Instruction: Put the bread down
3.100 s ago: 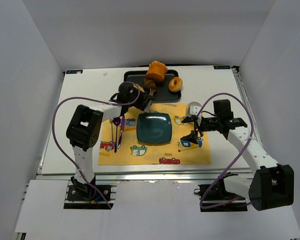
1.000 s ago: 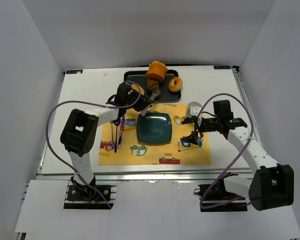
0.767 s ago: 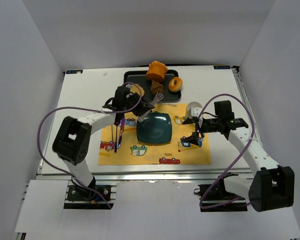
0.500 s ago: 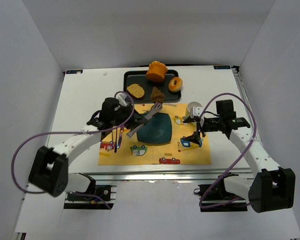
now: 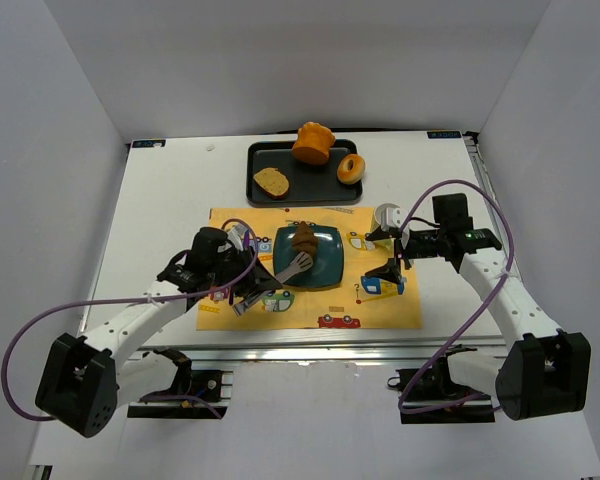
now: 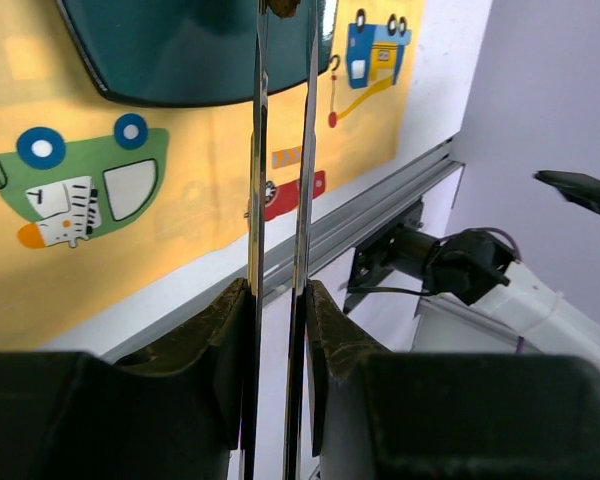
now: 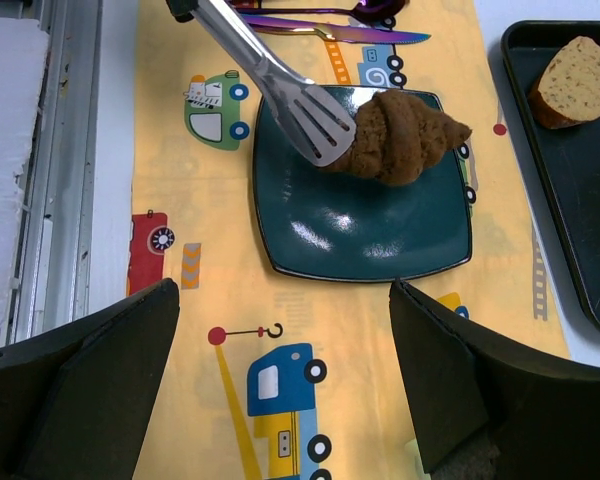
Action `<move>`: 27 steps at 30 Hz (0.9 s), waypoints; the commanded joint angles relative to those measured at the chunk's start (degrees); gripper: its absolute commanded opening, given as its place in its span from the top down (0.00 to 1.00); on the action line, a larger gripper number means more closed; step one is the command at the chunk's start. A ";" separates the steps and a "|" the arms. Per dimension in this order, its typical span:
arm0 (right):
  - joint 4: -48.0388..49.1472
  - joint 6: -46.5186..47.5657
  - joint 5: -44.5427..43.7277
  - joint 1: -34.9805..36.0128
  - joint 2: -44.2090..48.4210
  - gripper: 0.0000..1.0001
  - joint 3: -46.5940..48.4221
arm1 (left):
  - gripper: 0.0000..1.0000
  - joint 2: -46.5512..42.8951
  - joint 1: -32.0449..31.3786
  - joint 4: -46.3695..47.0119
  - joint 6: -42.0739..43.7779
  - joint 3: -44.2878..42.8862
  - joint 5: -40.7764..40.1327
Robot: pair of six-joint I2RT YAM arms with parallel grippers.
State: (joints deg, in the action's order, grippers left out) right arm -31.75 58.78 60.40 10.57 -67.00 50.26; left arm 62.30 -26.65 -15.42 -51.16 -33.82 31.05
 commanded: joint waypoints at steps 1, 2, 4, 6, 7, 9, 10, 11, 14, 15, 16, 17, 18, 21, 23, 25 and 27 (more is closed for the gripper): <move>-1.83 0.63 1.65 -0.20 0.03 0.10 2.56 | 0.91 0.62 -0.24 -0.05 2.46 -0.71 0.86; -1.91 0.72 1.56 -0.20 0.20 0.11 2.65 | 0.88 1.58 -0.24 -0.14 2.90 -0.89 0.68; -2.00 0.63 1.39 -0.20 0.29 0.11 2.65 | 0.76 2.38 -0.33 -1.19 4.04 -2.03 0.51; -2.18 0.63 1.30 -0.20 0.38 0.11 2.56 | 0.65 3.61 -0.33 -2.15 4.83 -2.74 0.24; -2.18 0.63 1.30 -0.20 0.29 0.11 2.48 | 0.58 3.79 -0.33 -3.03 5.62 -3.09 0.24; -2.18 0.63 1.12 -0.20 0.29 0.11 2.47 | 0.54 4.40 -0.33 -3.82 5.98 -3.79 0.24; -2.18 0.63 1.21 -0.20 0.29 0.11 2.39 | 0.52 4.58 -0.33 -4.00 6.15 -3.97 0.33; -2.18 0.63 1.12 -0.20 0.29 0.11 2.39 | 0.51 4.67 -0.33 -4.18 6.33 -4.06 0.42; -2.18 0.72 1.12 -0.20 0.21 0.11 2.30 | 0.50 4.85 -0.33 -4.53 6.59 -4.32 0.94; -2.18 0.72 0.95 -0.20 0.21 0.11 2.21 | 0.49 4.76 -0.33 -5.14 6.77 -4.58 1.03; -2.18 0.72 0.95 -0.20 0.29 0.11 2.12 | 0.49 4.50 -0.33 -5.32 6.86 -4.67 1.38; -2.27 0.72 0.95 -0.20 0.29 0.11 1.95 | 0.49 4.23 -0.33 -5.58 7.03 -4.76 1.56; -2.18 0.72 0.86 -0.20 0.29 0.11 1.86 | 0.48 3.88 -0.33 -6.19 7.12 -4.85 1.82; -2.09 0.80 0.95 -0.20 0.38 0.11 1.60 | 0.47 2.56 -0.33 -8.39 7.65 -5.20 2.70; -1.92 0.72 1.03 -0.20 0.29 0.11 1.42 | 0.47 1.51 -0.33 -9.62 8.26 -5.38 3.14; -1.83 0.72 1.30 -0.20 0.12 0.11 1.33 | 0.47 0.89 -0.33 -11.29 8.53 -5.38 3.32; -1.74 0.72 1.39 -0.20 0.12 0.11 1.33 | 0.47 -0.16 -0.33 -12.43 8.53 -5.38 3.49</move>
State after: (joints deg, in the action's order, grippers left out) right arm -33.12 58.96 60.42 10.57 -67.00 50.57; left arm 64.88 -26.76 -25.36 -43.86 -37.19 32.60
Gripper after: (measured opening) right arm 0.895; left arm 0.532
